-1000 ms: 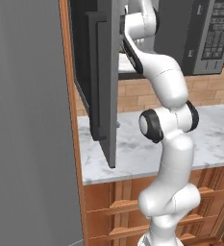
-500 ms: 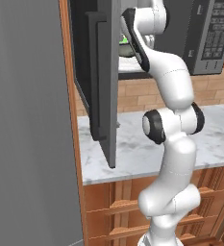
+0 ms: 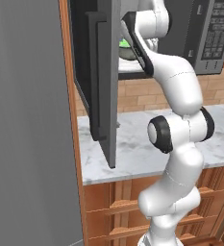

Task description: Pick the corn from the sink and place it in the bowl. Then pick the bowl and place it in the microwave. Then close the microwave door and press the start button.

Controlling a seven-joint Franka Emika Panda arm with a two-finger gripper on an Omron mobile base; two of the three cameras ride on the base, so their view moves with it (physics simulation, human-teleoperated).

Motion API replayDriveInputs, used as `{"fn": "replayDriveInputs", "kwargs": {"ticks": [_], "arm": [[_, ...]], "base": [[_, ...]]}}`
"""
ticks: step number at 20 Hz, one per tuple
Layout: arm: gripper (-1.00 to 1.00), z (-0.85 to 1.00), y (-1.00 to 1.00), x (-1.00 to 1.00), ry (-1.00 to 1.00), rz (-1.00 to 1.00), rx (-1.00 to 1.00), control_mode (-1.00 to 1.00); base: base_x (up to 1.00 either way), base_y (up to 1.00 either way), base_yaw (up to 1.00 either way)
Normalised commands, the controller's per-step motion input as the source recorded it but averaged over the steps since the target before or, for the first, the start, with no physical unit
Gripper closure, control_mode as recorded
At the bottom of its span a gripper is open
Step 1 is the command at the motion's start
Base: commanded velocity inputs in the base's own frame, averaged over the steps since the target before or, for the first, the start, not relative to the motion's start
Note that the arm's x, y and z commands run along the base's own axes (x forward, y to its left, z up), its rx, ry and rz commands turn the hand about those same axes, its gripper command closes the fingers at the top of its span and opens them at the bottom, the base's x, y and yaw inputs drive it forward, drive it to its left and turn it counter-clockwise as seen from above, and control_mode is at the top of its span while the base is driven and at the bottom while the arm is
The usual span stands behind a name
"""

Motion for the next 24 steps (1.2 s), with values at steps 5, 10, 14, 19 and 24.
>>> {"fn": "replayDriveInputs", "kwargs": {"ticks": [5, 10, 14, 19, 24], "arm": [[1.0, -0.67, 0.18, -0.03, -0.01, 0.04, -0.05, -1.0], [-1.0, -0.05, 0.03, -0.03, 0.0, 0.0, 0.0, -1.0], [-1.0, 0.0, 0.0, -0.17, -0.01, 0.0, 0.0, -1.0], [-1.0, 0.28, 0.0, -0.91, -0.18, 0.03, 0.0, -1.0], [-1.0, 0.19, 0.03, -1.0, -0.21, 0.07, 0.0, -1.0]], "base": [[0.0, 0.0, 0.0], [0.0, 0.0, 0.0], [0.0, 0.0, 0.0], [0.0, 0.0, 0.0], [0.0, 0.0, 0.0]]}}
